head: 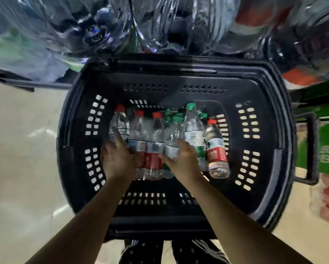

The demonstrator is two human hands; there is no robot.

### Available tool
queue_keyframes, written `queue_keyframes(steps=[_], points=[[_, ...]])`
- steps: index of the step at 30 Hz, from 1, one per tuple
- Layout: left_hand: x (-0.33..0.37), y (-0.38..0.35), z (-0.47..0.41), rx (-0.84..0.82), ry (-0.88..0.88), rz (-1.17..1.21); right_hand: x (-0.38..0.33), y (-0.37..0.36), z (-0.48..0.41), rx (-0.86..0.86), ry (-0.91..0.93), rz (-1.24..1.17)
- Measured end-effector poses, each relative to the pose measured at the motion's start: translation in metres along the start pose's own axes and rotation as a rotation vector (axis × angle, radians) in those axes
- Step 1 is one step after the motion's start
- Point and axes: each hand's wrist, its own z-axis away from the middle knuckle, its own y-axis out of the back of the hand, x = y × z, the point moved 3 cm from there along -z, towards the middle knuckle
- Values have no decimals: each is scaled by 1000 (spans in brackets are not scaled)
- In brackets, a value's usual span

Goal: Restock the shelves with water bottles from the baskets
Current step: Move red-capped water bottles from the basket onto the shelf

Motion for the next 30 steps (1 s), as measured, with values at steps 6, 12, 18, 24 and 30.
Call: queue_keyframes(steps=[6,12,18,24,30], points=[[-12,-7,-41,66,-8,165,-32,-23,-79,38,53,14],[-24,-19,-57,51,123,387,-45,-33,-113,-167,-5,361],[-23,-16,-61,-6,195,466,-52,-34,-121,-309,-86,457],[-29,-9,-59,-38,169,546,-57,-24,-115,-401,-127,329],[-26,7,-44,-74,20,643,-42,-14,-82,-268,-79,-173]])
